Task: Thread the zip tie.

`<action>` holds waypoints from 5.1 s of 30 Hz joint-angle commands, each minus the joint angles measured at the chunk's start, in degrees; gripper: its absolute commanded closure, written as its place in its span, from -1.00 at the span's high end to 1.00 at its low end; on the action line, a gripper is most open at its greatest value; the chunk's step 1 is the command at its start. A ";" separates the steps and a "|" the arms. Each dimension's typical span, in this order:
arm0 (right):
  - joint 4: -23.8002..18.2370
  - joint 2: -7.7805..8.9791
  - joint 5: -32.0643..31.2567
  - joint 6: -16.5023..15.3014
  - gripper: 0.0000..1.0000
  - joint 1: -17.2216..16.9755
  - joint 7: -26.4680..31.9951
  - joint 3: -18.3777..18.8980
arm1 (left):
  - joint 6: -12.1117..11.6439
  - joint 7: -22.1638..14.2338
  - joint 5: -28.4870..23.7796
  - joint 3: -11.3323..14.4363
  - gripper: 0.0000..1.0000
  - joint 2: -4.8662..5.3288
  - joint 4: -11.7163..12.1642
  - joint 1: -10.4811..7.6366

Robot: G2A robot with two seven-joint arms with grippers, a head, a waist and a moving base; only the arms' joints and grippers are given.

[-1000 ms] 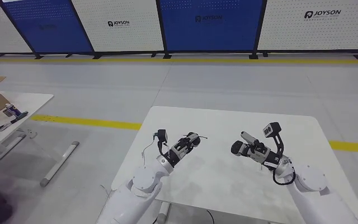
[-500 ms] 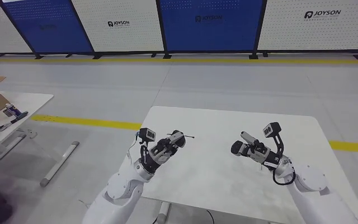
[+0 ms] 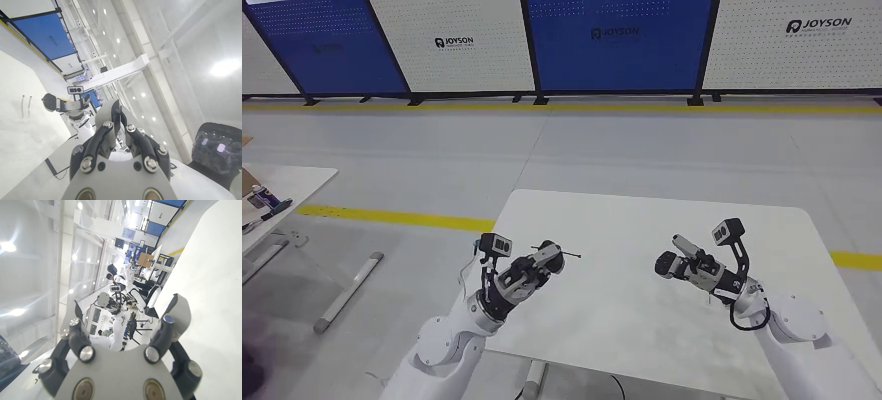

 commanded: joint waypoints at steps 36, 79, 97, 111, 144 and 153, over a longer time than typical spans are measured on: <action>0.00 0.00 0.00 0.00 1.00 0.00 0.00 0.00 | 5.17 6.09 10.65 13.73 -1.00 -0.56 7.93 -7.85; -7.71 4.48 -28.82 16.56 1.00 6.12 20.52 7.88 | 8.11 12.26 10.85 17.25 -1.00 -0.93 8.66 -9.61; -10.76 5.36 -44.21 26.37 1.00 6.54 15.09 7.40 | 8.11 12.26 10.85 17.25 -1.00 -0.93 8.66 -9.61; -13.63 7.07 -62.09 34.98 1.00 5.84 22.50 10.29 | 8.11 12.26 10.85 17.25 -1.00 -0.93 8.66 -9.61; -2.51 4.03 -66.24 34.88 1.00 13.92 28.92 1.84 | 8.11 12.26 10.85 17.25 -1.00 -0.93 8.66 -9.61; 0.27 3.02 -66.19 34.98 -0.16 15.94 27.80 0.00 | 8.11 12.26 10.85 17.25 -1.00 -0.93 8.66 -9.61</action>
